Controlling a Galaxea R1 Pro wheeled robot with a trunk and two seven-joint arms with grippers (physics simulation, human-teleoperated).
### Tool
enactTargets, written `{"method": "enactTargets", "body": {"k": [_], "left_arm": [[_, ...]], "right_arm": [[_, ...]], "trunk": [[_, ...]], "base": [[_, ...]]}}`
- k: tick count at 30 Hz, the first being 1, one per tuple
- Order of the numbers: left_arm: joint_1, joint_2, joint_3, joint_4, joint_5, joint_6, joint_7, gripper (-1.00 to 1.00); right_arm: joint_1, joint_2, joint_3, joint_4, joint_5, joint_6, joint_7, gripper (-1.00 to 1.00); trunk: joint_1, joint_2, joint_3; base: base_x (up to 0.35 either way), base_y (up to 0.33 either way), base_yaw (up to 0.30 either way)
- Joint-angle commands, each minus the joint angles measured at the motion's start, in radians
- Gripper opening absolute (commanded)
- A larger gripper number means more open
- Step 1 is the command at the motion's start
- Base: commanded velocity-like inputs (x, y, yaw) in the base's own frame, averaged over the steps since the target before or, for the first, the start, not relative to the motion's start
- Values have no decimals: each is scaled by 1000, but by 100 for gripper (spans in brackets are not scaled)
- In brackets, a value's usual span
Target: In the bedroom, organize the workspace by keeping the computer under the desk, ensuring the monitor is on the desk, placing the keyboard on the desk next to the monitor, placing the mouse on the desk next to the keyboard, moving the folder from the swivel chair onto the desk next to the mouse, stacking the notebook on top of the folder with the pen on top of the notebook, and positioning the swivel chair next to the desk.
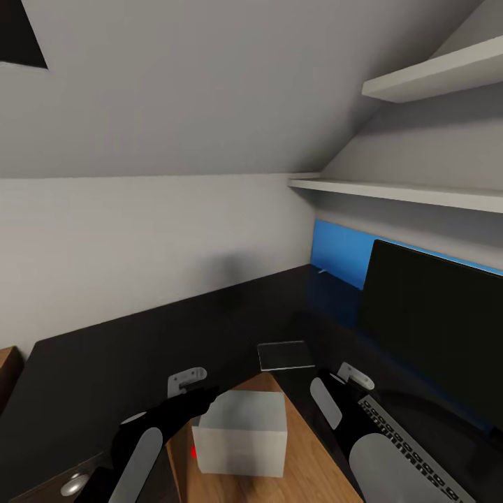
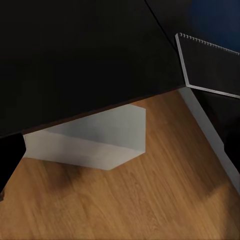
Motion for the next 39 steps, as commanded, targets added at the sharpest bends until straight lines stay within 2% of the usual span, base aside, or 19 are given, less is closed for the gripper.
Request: {"method": "enactTargets", "body": {"k": [1, 31, 39], "left_arm": [[-1, 0, -1, -1, 11, 2, 10, 100], [-1, 0, 0, -1, 11, 2, 10, 100], [-1, 0, 0, -1, 11, 2, 10, 100]], "right_arm": [[0, -1, 4, -2, -6, 4, -7, 100], [-1, 3, 7, -2, -3, 2, -7, 100], [0, 4, 8, -1, -3, 1, -7, 100]], "trunk": [[0, -1, -1], [0, -1, -1], [0, -1, 5]], "base": [[0, 0, 0], [0, 0, 0], [0, 0, 152]]}}
